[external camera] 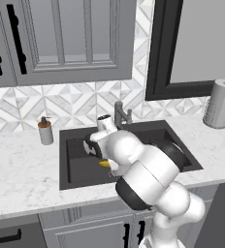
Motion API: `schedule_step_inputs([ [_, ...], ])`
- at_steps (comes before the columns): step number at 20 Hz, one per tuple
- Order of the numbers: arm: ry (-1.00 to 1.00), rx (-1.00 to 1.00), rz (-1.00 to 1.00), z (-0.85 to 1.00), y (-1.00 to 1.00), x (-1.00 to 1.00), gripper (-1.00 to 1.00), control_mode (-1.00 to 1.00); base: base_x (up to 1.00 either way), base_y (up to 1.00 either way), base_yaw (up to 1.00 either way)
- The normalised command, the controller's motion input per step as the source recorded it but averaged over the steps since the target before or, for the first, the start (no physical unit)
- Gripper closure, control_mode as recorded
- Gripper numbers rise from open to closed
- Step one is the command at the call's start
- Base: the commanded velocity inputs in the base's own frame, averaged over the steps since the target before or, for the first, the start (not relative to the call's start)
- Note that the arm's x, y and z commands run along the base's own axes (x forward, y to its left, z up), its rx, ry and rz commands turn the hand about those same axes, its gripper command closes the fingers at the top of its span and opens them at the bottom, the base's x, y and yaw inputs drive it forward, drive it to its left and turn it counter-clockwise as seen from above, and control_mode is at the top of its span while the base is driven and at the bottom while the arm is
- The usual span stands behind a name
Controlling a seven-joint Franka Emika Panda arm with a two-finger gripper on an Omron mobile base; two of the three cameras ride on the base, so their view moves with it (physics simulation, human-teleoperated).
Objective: Put the colander in the sink, put the banana in the colander, and turn on the sink faucet and pour water over the colander.
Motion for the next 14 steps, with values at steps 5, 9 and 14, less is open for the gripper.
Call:
schedule_step_inputs([
  [5, 0.0, -0.07, -0.1, -0.08, -0.56, 0.0, 1.0, -1.0, 0.0, 0.0, 0.0],
  [9, 0.0, -0.05, -0.05, -0.15, -0.38, 0.01, 1.0, -1.0, 0.0, 0.0, 0.0],
  [14, 0.0, -0.04, 0.0, -0.31, -0.15, 0.11, 1.0, -1.0, 0.0, 0.0, 0.0],
])
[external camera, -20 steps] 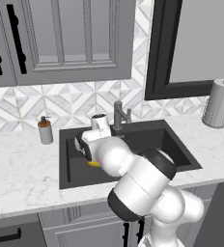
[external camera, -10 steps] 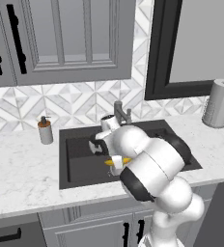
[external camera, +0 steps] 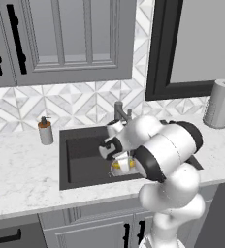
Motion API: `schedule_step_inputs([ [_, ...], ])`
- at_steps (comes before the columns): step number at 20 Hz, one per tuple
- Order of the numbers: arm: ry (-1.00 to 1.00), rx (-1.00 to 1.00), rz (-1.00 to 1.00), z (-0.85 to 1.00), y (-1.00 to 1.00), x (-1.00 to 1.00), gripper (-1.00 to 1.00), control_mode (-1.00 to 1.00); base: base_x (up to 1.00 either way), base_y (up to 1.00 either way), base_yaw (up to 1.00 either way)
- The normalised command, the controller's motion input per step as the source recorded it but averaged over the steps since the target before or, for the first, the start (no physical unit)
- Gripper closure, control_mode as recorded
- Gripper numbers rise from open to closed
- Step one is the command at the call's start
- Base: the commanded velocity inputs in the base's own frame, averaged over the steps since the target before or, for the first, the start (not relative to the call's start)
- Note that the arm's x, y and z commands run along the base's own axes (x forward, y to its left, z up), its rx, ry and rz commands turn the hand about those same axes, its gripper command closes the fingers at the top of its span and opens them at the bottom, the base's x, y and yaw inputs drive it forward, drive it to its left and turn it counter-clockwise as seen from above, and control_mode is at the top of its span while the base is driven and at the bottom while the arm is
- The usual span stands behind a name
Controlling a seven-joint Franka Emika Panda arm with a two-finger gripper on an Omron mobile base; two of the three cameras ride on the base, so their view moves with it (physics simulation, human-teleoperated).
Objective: Put the colander in the sink, put the banana in the colander, and turn on the sink faucet and pour water over the colander.
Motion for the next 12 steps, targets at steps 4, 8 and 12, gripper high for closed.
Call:
schedule_step_inputs([
  [4, 0.0, -0.04, 0.0, -0.29, -0.14, 0.06, 1.0, -1.0, 0.0, 0.0, 0.0],
  [8, 0.0, -0.03, 0.0, -0.24, -0.15, 0.09, 1.0, -1.0, 0.0, 0.0, 0.0],
  [12, 0.0, -0.02, 0.0, -0.24, -0.14, 0.1, 1.0, -1.0, 0.0, 0.0, 0.0],
])
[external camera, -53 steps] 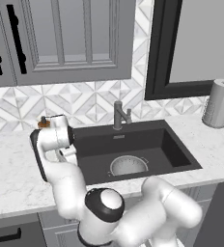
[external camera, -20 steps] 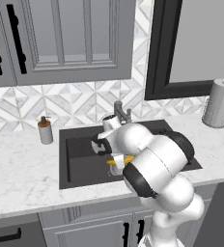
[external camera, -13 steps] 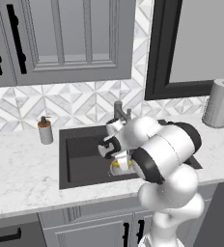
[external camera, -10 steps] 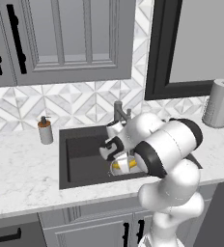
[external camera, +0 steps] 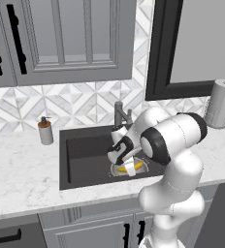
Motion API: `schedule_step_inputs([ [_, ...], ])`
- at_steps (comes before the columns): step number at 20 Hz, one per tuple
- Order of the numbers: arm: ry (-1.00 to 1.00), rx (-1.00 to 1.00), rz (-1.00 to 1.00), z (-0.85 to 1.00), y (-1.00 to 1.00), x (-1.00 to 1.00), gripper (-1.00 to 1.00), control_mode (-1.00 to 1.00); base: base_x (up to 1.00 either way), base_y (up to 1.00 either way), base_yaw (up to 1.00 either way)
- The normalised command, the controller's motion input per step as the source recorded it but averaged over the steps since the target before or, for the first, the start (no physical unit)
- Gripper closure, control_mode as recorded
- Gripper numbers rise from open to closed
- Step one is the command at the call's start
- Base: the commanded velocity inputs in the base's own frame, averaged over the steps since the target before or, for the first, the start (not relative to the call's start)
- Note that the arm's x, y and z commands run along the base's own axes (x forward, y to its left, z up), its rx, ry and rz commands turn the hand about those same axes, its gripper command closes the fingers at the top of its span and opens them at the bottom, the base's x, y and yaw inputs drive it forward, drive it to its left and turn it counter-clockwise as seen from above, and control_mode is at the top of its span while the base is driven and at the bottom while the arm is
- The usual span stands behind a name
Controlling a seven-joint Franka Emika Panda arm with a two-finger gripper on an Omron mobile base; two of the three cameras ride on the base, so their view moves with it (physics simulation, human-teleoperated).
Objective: Put the colander in the sink, put the banana in the colander, and turn on the sink faucet and pour water over the colander.
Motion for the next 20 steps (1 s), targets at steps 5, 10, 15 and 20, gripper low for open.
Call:
schedule_step_inputs([
  [5, 0.0, 0.0, 0.0, -0.23, -0.05, 0.16, -1.0, -1.0, 0.0, 0.0, 0.0],
  [10, 0.0, 0.0, 0.0, -0.1, 0.0, 0.16, -1.0, -1.0, 0.0, 0.0, 0.0],
  [15, 0.0, 0.0, 0.0, -0.01, 0.0, 0.06, -1.0, -1.0, 0.0, 0.0, 0.0],
  [20, -0.08, 0.0, 0.0, 0.3, 0.0, -0.21, -1.0, -1.0, 0.0, 0.0, 0.0],
])
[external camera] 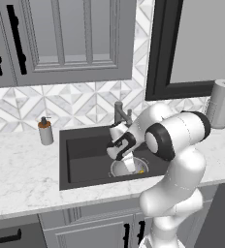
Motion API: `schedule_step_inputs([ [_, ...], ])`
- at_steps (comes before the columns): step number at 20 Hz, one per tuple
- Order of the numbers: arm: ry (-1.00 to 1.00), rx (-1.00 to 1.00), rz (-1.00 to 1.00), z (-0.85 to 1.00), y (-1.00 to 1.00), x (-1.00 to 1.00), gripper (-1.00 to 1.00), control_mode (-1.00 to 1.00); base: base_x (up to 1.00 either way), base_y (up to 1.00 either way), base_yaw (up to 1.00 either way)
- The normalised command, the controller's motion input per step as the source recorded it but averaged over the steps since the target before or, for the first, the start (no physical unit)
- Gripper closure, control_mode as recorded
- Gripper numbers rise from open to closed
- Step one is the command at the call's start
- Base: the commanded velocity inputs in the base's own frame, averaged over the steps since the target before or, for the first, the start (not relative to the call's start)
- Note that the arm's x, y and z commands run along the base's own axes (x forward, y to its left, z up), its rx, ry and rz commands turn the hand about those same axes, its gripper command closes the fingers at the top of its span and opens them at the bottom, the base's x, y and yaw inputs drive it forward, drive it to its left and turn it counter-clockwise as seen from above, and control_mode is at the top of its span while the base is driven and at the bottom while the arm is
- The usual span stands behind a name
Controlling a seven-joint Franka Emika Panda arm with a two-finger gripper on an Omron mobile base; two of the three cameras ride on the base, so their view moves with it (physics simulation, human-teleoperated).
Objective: Put the colander in the sink, put the banana in the colander, and turn on the sink faucet and pour water over the colander.
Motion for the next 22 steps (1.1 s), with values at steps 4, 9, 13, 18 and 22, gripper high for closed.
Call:
schedule_step_inputs([
  [4, -0.09, 0.0, 0.0, 0.7, 0.0, -0.52, -1.0, -1.0, 0.0, 0.0, 0.0],
  [9, -0.05, 0.05, 0.0, 0.92, 0.0, -0.55, -1.0, -1.0, 0.0, 0.0, 0.0],
  [13, 0.0, 0.11, 0.03, 0.9, 0.0, -0.49, -1.0, -1.0, 0.0, 0.0, 0.0],
  [18, 0.01, 0.12, 0.05, 0.77, 0.0, -0.5, -1.0, -1.0, 0.0, 0.0, 0.0],
  [22, 0.01, 0.1, 0.04, 0.61, -0.21, -0.5, -1.0, -1.0, 0.0, 0.0, 0.0],
])
